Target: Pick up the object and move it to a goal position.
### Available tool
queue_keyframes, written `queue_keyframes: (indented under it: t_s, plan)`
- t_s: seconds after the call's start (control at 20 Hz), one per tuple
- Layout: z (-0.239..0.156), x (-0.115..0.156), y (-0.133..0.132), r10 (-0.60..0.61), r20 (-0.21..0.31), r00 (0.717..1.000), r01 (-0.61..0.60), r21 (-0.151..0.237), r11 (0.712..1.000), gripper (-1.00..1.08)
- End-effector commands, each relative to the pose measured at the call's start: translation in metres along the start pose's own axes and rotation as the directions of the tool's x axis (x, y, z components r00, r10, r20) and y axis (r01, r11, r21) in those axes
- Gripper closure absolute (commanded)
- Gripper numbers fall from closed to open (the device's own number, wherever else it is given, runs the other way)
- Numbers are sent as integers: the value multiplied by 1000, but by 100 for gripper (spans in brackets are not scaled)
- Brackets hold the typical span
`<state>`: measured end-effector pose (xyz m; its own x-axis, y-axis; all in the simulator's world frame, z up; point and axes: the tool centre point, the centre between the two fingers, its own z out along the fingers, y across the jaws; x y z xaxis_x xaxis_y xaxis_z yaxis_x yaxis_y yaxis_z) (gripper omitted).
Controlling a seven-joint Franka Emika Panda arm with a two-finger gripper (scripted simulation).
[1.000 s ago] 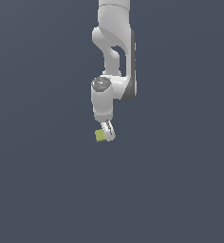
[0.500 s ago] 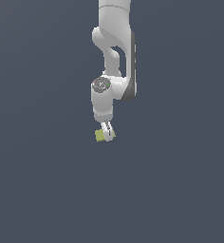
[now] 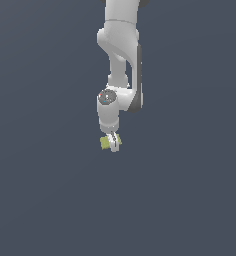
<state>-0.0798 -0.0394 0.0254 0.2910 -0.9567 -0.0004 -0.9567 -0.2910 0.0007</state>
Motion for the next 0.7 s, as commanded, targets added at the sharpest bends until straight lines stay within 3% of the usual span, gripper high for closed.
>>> queue_keyframes:
  t_s: [0.0, 0.25, 0.3, 0.65]
  plan:
    - [9, 0, 0, 1, 0, 1000, -1, 1, 1000, -92]
    - [16, 0, 0, 1, 0, 1000, -1, 1, 1000, -92]
    - [16, 0, 0, 1, 0, 1000, -1, 1, 1000, 108]
    - [16, 0, 0, 1, 0, 1000, -1, 1, 1000, 108]
